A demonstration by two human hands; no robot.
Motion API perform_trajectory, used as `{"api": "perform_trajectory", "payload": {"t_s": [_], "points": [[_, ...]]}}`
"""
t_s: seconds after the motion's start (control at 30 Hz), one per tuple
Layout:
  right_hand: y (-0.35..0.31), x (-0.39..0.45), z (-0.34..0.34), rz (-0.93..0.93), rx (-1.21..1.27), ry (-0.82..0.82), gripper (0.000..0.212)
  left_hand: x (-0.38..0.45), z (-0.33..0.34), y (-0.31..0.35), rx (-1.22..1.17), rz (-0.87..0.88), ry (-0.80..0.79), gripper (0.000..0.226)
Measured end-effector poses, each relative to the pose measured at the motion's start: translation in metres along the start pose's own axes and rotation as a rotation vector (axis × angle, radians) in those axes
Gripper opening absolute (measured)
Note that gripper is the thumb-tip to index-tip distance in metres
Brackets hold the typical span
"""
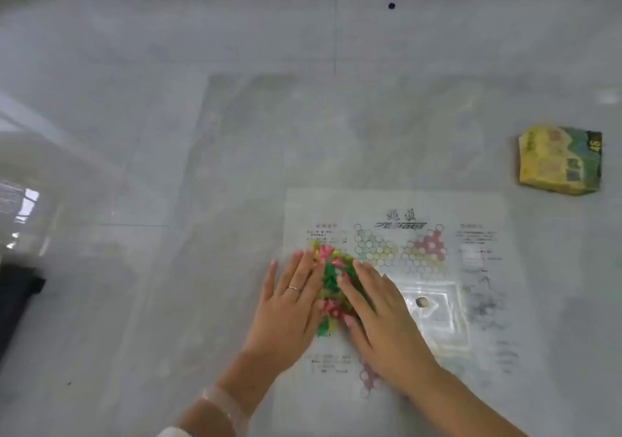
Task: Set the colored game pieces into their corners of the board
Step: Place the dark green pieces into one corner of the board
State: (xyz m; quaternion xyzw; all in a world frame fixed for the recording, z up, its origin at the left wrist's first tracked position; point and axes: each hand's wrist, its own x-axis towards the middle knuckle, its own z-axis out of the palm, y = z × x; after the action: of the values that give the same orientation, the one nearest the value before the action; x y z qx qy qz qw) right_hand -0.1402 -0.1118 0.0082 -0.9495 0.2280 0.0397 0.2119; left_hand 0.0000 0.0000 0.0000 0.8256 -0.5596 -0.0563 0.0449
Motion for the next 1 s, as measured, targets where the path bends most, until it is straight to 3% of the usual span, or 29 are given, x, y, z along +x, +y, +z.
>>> {"api": "perform_trajectory", "payload": {"t_s": [0.3,0.5,0.57,0.63,0.7,0.8,0.93,1.0], "points": [[0.029,0.0,0.055,-0.12,-0.055,0.239,0.055,0.002,0.044,-0.015,-0.029,0.312,0.159,0.044],[0.027,-0.008,0.06,-0.134,0.035,0.298,0.052,0.002,0.055,-0.017,-0.051,0.363,0.235,0.041],[0.022,-0.012,0.054,-0.098,0.178,0.264,0.049,0.0,0.058,-0.017,-0.027,0.359,0.226,0.043],[0.021,-0.012,0.048,-0.052,0.346,0.28,0.044,0.001,0.055,-0.019,0.006,0.33,0.241,0.042],[0.022,-0.015,0.047,-0.021,0.459,0.394,0.033,-0.001,0.055,-0.019,0.038,0.301,0.269,0.042],[0.022,-0.014,0.041,0.061,0.588,0.506,0.027,-0.008,0.047,-0.014,-0.061,0.191,0.322,0.039],[0.019,-0.01,0.022,0.142,0.565,0.355,0.021,-0.023,0.03,-0.003,-0.469,-0.089,0.465,0.039],[0.02,-0.006,0.014,0.1,0.421,0.272,0.018,-0.035,0.015,0.015,-0.764,-0.265,0.564,0.024]]}}
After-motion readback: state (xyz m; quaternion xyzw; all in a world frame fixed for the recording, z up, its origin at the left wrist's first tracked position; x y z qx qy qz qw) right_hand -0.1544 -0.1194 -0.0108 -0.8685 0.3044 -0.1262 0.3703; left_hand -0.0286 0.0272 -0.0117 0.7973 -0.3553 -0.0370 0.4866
